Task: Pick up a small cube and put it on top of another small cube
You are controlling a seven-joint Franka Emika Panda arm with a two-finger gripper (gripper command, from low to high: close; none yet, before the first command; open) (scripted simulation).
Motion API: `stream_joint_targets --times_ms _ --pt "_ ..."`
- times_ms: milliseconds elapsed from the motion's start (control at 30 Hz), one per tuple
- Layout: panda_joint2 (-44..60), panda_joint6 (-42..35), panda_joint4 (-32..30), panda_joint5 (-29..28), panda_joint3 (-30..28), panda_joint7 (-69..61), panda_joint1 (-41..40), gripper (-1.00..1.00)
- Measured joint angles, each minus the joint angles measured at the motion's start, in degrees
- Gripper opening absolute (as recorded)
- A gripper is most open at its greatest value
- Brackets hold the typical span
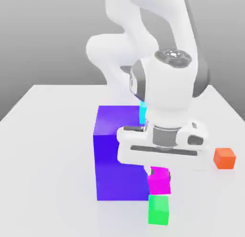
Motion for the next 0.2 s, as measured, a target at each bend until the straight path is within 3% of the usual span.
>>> stream_joint_targets --times_ms 100,133,200 --pt "5.05 4.82 0.21 -2.24 -1.10 1.43 0.63 -1.00" --pt "6.61 6.24 0.29 -2.84 -1.61 1.86 0.97 1.00" --pt "6.61 6.24 0.29 -2.84 -1.61 1.86 0.97 1.00"
